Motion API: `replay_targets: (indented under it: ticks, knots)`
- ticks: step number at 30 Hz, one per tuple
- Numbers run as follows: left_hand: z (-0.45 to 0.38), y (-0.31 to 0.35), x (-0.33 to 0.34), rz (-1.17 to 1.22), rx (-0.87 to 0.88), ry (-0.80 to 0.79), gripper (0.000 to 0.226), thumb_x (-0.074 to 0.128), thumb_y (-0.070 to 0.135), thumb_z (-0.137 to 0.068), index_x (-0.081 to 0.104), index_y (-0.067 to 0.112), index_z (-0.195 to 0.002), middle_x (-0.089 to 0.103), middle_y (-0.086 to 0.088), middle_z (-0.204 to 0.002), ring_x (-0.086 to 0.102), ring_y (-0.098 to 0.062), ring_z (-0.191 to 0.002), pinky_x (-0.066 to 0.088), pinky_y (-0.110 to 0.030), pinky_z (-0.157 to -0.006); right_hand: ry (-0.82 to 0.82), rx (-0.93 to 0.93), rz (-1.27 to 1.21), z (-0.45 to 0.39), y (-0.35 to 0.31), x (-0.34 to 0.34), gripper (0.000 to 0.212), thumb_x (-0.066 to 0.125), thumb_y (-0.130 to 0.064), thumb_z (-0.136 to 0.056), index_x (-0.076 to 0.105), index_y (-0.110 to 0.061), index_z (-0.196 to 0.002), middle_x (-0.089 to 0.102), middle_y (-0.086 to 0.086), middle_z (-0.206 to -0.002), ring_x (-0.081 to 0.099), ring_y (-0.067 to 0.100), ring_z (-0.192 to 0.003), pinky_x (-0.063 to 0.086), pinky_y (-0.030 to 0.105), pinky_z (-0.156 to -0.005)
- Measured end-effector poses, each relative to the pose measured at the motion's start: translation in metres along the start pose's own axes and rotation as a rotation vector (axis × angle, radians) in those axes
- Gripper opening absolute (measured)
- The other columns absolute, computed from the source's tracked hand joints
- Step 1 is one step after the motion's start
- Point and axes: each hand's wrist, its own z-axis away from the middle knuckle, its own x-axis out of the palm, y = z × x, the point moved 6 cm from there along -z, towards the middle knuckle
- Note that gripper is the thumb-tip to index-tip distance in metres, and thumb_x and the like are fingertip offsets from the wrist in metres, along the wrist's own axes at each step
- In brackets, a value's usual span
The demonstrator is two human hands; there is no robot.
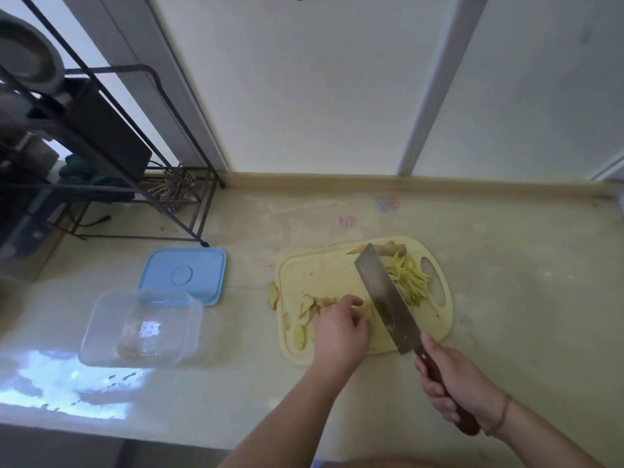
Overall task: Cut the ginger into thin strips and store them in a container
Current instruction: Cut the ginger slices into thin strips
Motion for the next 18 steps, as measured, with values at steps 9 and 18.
replay_targets:
  ticks: [9, 18]
  knots:
    - [-0.003, 0.002, -0.015, -0.265, 0.263, 0.167, 0.024, 0.060, 0.025, -0.086, 0.074, 0.018, -0.105, 0.073, 0.002, -0.088, 0.064, -0.027, -0.089, 0.048, -0.042, -0.084, -0.003, -0.011, 0.030, -0.005, 0.001, -0.005, 0.053, 0.039, -0.058, -0.100, 0.045, -0.009, -0.081, 0.033, 0.006, -0.053, 0.026, 0.012, -0.033, 0.028, 0.015, -0.034]
    - [-0.035, -0.081, -0.095, -0.470, 0.171, 0.371, 0.034, 0.072, -0.011, -0.074, 0.074, 0.007, -0.102, 0.069, -0.016, -0.104, 0.060, -0.043, -0.083, 0.049, -0.048, -0.072, 0.016, 0.007, 0.061, -0.006, 0.003, -0.005, 0.056, 0.037, -0.060, -0.102, 0.044, -0.009, -0.081, 0.034, 0.004, -0.051, 0.028, 0.013, -0.033, 0.029, 0.016, -0.034]
